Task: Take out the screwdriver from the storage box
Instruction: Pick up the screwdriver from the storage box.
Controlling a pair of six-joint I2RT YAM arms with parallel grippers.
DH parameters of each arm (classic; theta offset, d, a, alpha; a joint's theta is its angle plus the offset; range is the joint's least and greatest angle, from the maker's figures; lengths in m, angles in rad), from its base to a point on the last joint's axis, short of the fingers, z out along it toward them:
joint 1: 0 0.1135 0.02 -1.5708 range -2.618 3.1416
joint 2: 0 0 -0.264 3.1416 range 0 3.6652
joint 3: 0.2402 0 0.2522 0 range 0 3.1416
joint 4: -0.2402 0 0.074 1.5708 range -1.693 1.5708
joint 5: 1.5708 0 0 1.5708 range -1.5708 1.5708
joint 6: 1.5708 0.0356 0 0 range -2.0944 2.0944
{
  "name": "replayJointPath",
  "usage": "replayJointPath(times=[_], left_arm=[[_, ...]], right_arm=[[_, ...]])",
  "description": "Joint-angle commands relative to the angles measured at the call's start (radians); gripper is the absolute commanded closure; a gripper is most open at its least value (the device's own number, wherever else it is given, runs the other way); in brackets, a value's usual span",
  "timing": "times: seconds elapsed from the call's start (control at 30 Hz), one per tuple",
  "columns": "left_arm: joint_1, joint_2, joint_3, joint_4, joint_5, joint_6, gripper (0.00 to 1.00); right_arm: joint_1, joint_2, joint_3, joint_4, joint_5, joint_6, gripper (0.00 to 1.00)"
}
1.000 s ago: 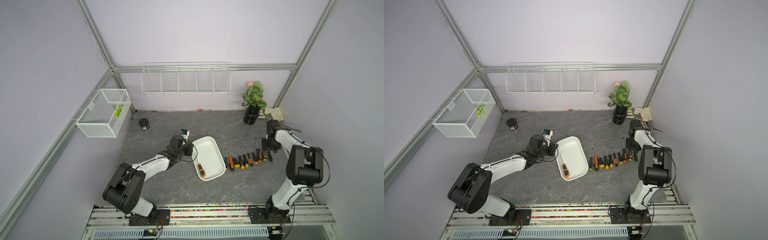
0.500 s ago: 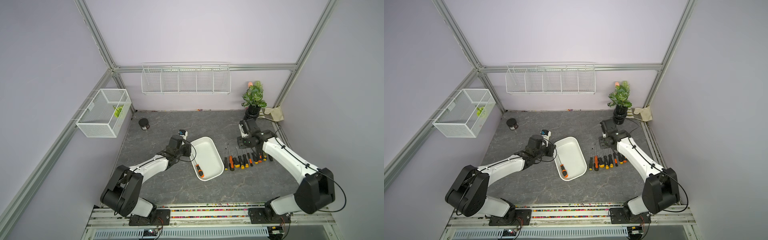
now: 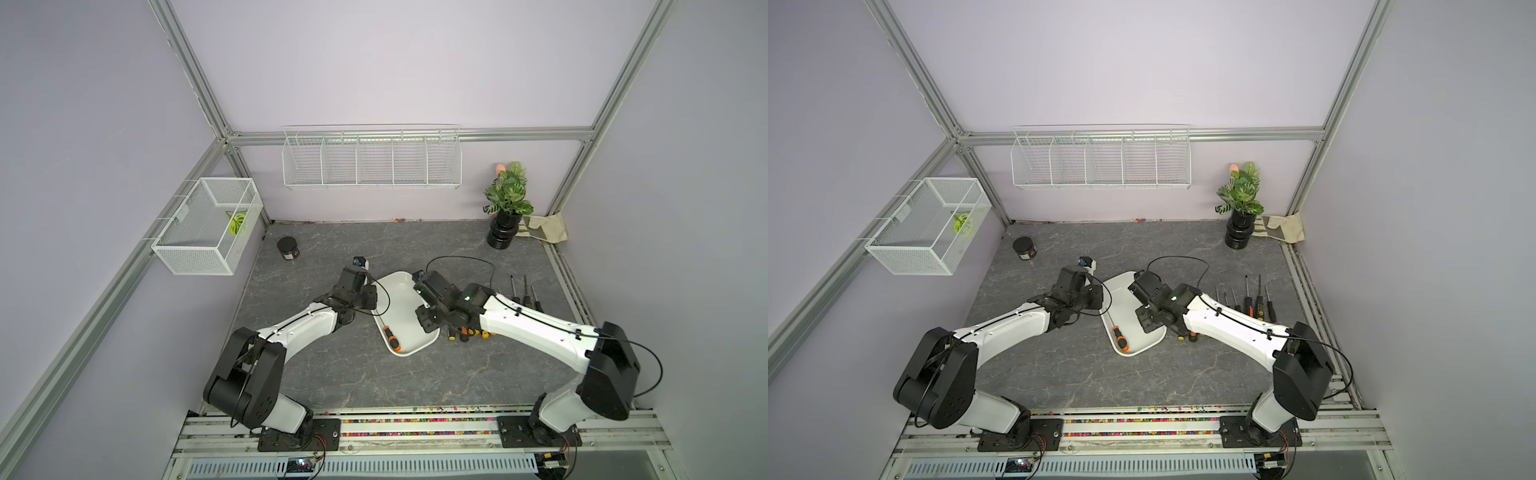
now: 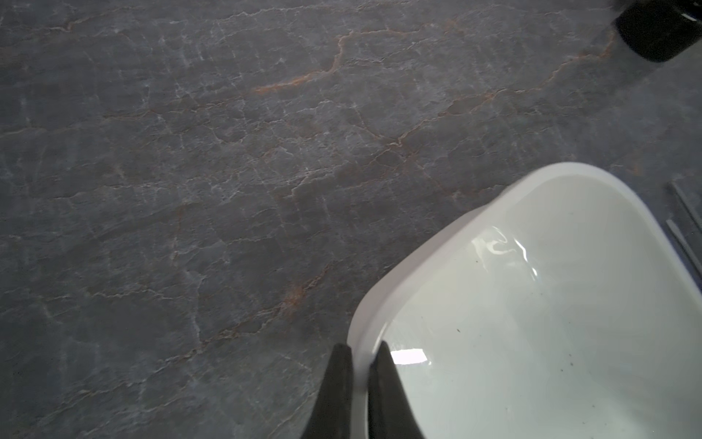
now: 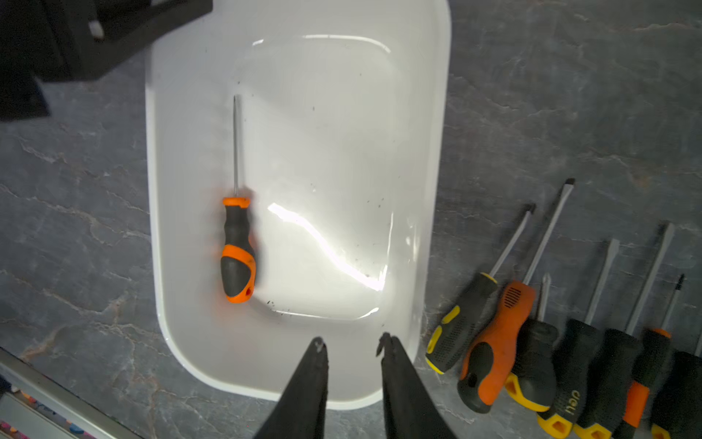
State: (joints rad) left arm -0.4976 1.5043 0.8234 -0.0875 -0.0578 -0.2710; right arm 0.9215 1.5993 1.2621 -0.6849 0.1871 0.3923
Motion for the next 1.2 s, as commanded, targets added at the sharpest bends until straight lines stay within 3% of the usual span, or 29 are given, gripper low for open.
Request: replayJointPath(times=[0.0,0.5,0.73,1.17], left_arm=[[0.028,0.024,0.025,-0.033,-0.051,-0.006,1.00],[0.029,-0.064,-0.031,0.049,0.038,-0.034,1.00],[0.028,-0.081,-0.056,0.071,0.053,-0.040,1.00],[0.028,-0.108,-0.057,0.072,0.063,-0.046,1.00]], right_arm=[[0.045,0.053,0.049,0.038,-0.026,0.021,0.71],[0.062,0.316,0.148,0.101,-0.229,0.039,0.66],[0.063,0.375,0.182,0.104,-0.283,0.037,0.55],[0.045,0.537,0.352,-0.063,-0.206,-0.013,0.53]])
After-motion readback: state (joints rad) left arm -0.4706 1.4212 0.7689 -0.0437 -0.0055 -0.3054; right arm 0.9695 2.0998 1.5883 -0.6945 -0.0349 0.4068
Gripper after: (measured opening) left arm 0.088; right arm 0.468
